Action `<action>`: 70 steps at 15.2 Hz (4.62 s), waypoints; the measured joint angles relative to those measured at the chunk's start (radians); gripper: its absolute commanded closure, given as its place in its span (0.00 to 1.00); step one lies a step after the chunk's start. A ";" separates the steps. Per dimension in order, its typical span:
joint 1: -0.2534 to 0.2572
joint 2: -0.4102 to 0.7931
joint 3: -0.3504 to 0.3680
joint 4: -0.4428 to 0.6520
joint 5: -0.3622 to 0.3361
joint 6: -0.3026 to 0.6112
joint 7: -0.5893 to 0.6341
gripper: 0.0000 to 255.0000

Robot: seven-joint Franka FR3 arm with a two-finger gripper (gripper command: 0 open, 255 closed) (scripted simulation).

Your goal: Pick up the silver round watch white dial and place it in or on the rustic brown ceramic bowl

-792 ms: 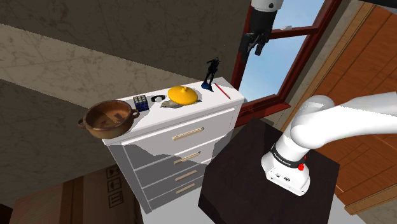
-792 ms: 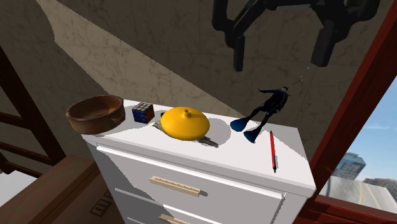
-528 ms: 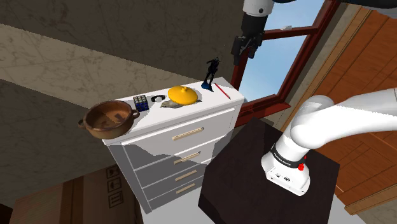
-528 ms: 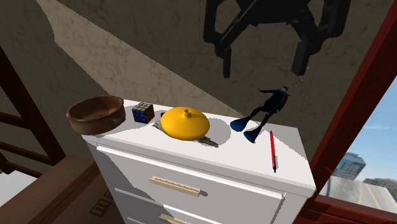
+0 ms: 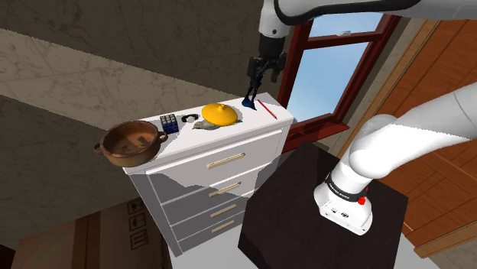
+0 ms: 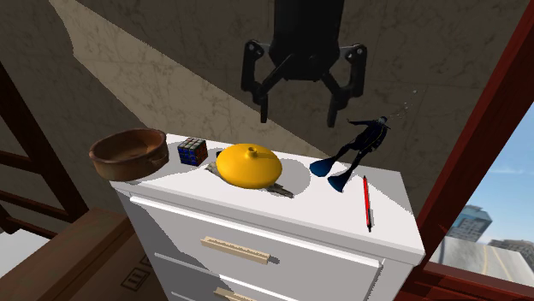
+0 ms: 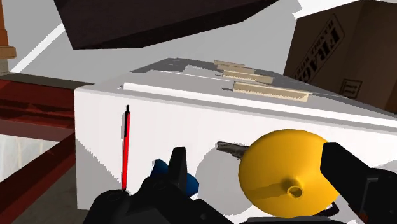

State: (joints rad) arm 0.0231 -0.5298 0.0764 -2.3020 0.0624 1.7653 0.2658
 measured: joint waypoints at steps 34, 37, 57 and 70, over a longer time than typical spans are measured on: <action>-0.104 0.977 0.207 0.596 0.087 0.428 0.494 0.00; -0.148 0.991 0.262 0.601 0.052 0.439 0.544 0.00; 0.022 0.772 0.143 0.186 -0.618 0.926 0.852 0.00; 0.045 0.841 0.106 0.211 -0.707 0.980 0.908 1.00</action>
State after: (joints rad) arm 0.0677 0.3108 0.1825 -2.0910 -0.6449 2.7449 1.1735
